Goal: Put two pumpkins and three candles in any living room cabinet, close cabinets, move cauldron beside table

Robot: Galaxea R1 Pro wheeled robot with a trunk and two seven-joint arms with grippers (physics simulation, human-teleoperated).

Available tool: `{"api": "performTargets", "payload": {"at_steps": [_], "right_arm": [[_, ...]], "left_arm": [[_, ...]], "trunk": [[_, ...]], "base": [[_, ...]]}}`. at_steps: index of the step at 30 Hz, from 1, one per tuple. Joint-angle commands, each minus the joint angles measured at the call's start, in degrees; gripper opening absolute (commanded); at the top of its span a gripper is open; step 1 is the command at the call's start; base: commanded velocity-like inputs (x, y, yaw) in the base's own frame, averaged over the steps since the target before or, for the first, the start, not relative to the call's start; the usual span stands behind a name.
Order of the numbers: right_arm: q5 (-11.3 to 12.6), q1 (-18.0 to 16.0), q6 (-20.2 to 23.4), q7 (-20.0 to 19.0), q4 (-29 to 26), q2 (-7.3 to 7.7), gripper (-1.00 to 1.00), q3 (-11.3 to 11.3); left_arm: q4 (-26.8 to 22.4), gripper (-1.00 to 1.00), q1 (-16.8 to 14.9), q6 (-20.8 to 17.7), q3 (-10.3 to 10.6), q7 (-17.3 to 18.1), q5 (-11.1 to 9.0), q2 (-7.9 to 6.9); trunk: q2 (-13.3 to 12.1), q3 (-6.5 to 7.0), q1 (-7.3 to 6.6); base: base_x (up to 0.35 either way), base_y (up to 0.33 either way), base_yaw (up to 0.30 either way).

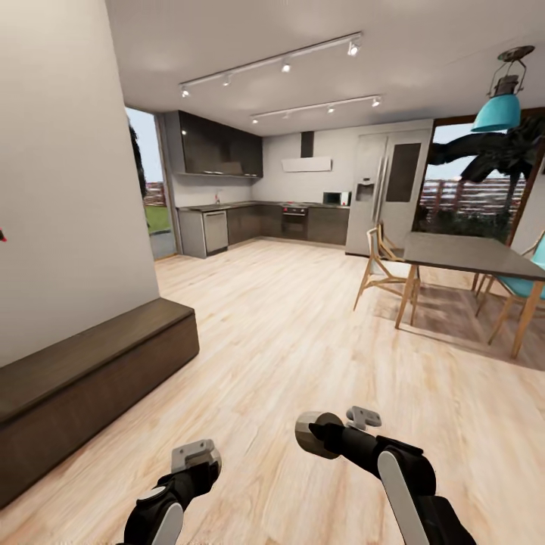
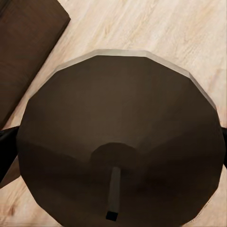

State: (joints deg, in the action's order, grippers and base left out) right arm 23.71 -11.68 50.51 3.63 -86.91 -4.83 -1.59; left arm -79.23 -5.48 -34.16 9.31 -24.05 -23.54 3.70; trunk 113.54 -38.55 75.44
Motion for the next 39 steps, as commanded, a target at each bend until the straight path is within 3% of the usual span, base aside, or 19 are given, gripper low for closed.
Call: {"api": "performTargets", "payload": {"at_steps": [1,13,36,39], "right_arm": [[0.6,0.0,0.2,0.3,-0.1,-0.01,-1.0,0.0],[0.6,0.0,0.2,0.3,-0.1,-0.01,-1.0,0.1],[0.5,0.0,0.2,0.4,-0.1,-0.01,-1.0,0.3],[0.5,0.0,0.2,0.4,-0.1,-0.01,-1.0,0.3]], "left_arm": [[-0.1,-1.0,-0.1,-0.1,0.1,-0.6,-0.5,-0.01],[0.0,-1.0,-0.1,-0.1,0.3,-0.7,-0.5,-0.01],[0.6,-1.0,-0.1,-0.1,0.3,-0.6,-0.5,-0.01],[0.6,-1.0,-0.1,-0.1,0.3,-0.6,-0.5,-0.01]], "trunk": [[-0.4,0.12,-0.23],[-5.2,2.28,-2.87],[-14.4,6.41,-7.92],[-14.4,6.41,-7.92]], "base": [[0.0,0.0,0.287],[0.0,0.0,0.25],[0.0,0.0,0.01],[0.0,0.0,0.096]]}}
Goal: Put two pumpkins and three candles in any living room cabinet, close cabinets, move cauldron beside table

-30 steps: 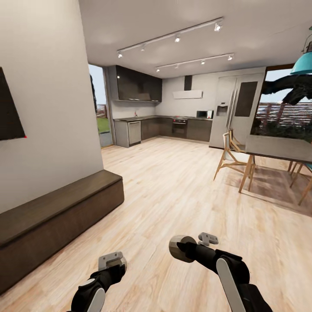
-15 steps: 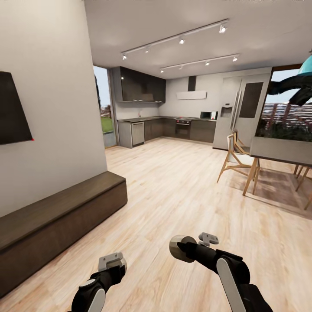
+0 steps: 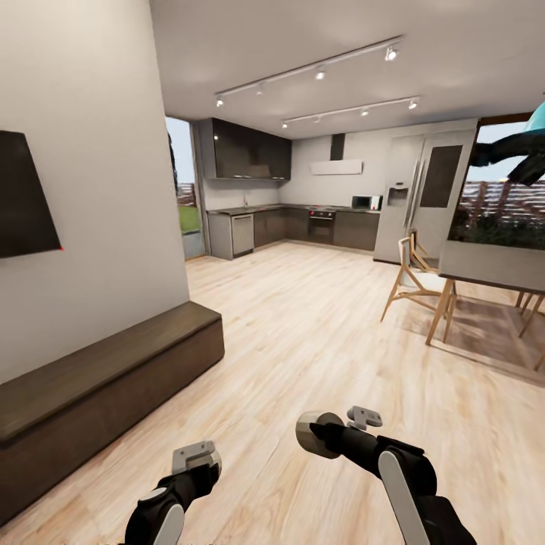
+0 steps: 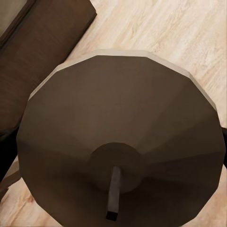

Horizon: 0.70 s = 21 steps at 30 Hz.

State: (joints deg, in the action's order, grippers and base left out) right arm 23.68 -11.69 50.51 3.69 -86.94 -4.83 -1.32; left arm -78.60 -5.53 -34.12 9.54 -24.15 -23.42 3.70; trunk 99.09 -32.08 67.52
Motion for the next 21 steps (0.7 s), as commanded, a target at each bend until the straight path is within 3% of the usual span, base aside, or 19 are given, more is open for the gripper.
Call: {"api": "performTargets", "payload": {"at_steps": [1,21], "right_arm": [[0.6,0.0,0.2,0.3,-0.1,-0.01,-1.0,0.0],[0.6,0.0,0.2,0.3,-0.1,-0.01,-1.0,0.0]], "left_arm": [[-0.1,-1.0,0.0,-0.1,0.1,-0.5,-0.6,-0.01],[-0.1,-1.0,0.0,-0.1,0.0,-0.5,-0.8,-0.01]], "trunk": [[0.0,-0.06,0.0],[0.0,-0.06,0.0]], "base": [[0.0,0.0,0.192],[0.0,0.0,0.277]]}}
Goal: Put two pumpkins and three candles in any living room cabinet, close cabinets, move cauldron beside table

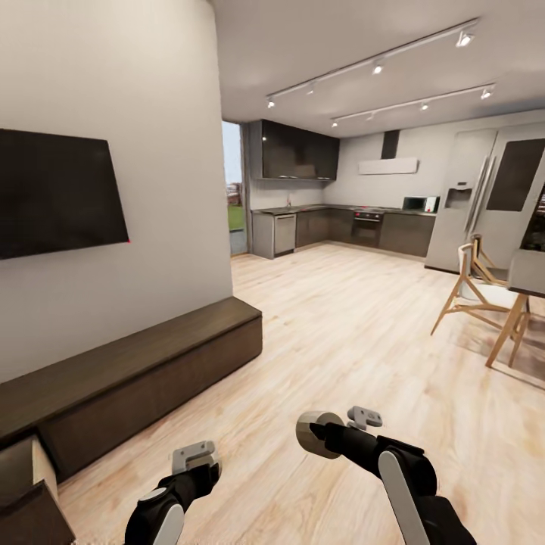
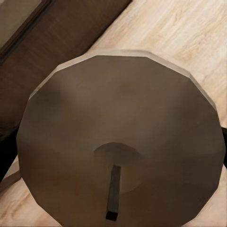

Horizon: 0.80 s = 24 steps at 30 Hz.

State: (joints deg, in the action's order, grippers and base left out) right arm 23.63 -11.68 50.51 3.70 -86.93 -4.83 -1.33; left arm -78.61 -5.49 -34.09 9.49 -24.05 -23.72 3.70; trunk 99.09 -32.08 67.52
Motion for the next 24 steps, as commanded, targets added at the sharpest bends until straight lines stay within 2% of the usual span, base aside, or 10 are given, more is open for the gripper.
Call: {"api": "performTargets", "payload": {"at_steps": [1,14,24], "right_arm": [[0.6,0.0,0.2,0.3,-0.1,-0.01,-1.0,0.0],[0.7,0.0,0.2,0.3,-0.1,0.07,-1.0,0.0],[0.7,0.0,0.2,0.3,-0.1,0.08,-1.0,0.0]], "left_arm": [[-0.1,-1.0,-0.1,-0.1,0.1,-0.6,-0.5,-0.01],[-0.1,-1.0,0.3,0.0,0.2,0.0,-0.5,-0.01],[-0.1,-1.0,0.7,0.1,0.2,0.2,-0.6,-0.01]], "trunk": [[0.0,-0.06,-0.01],[0.0,-0.06,-0.01],[0.0,-0.06,-0.01]], "base": [[0.0,0.0,0.288],[-0.001,0.005,0.288],[-0.141,0.189,0.288]]}}
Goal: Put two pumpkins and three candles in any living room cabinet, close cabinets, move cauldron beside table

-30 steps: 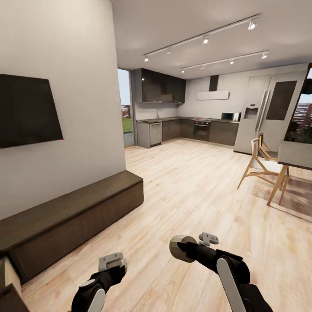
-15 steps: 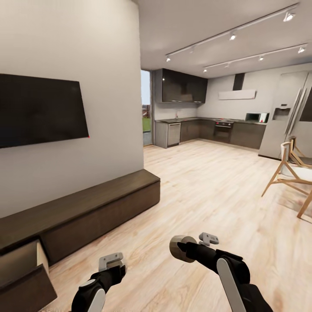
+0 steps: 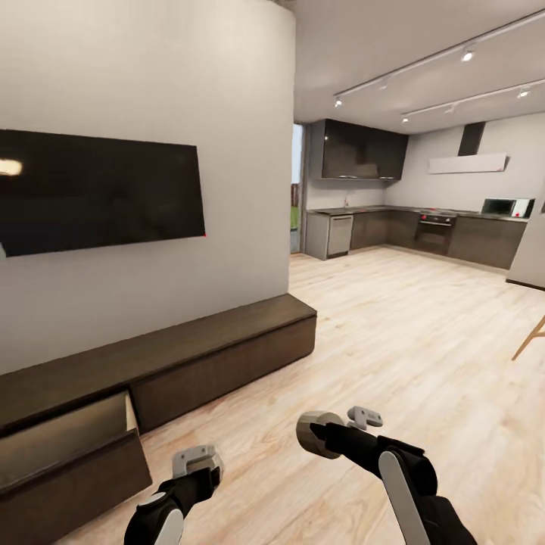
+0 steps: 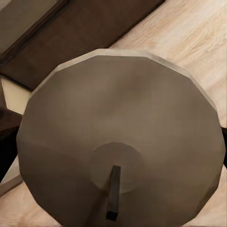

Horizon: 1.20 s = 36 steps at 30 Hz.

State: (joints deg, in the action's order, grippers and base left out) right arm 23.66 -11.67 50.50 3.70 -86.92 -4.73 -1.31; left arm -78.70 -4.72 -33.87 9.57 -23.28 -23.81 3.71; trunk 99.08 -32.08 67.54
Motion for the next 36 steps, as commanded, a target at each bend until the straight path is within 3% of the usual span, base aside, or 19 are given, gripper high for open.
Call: {"api": "performTargets", "payload": {"at_steps": [1,13,36], "right_arm": [[0.7,0.0,0.2,0.3,-0.1,-0.01,-1.0,0.0],[0.6,0.0,0.2,0.3,-0.1,-0.01,-1.0,0.1],[0.7,0.0,0.2,0.3,-0.1,0.0,-1.0,0.0]], "left_arm": [[0.0,-1.0,-0.1,-0.1,0.1,-0.5,-0.5,-0.01],[0.0,-1.0,0.0,-0.1,0.1,-0.6,-0.5,-0.01],[0.0,-1.0,0.0,-0.1,0.1,-1.0,-0.5,-0.01]], "trunk": [[0.0,-0.06,-0.02],[0.0,-0.06,-0.02],[0.0,-0.06,-0.02]], "base": [[-0.177,0.228,0.288],[-0.14,0.231,0.287],[-0.006,0.2,0.288]]}}
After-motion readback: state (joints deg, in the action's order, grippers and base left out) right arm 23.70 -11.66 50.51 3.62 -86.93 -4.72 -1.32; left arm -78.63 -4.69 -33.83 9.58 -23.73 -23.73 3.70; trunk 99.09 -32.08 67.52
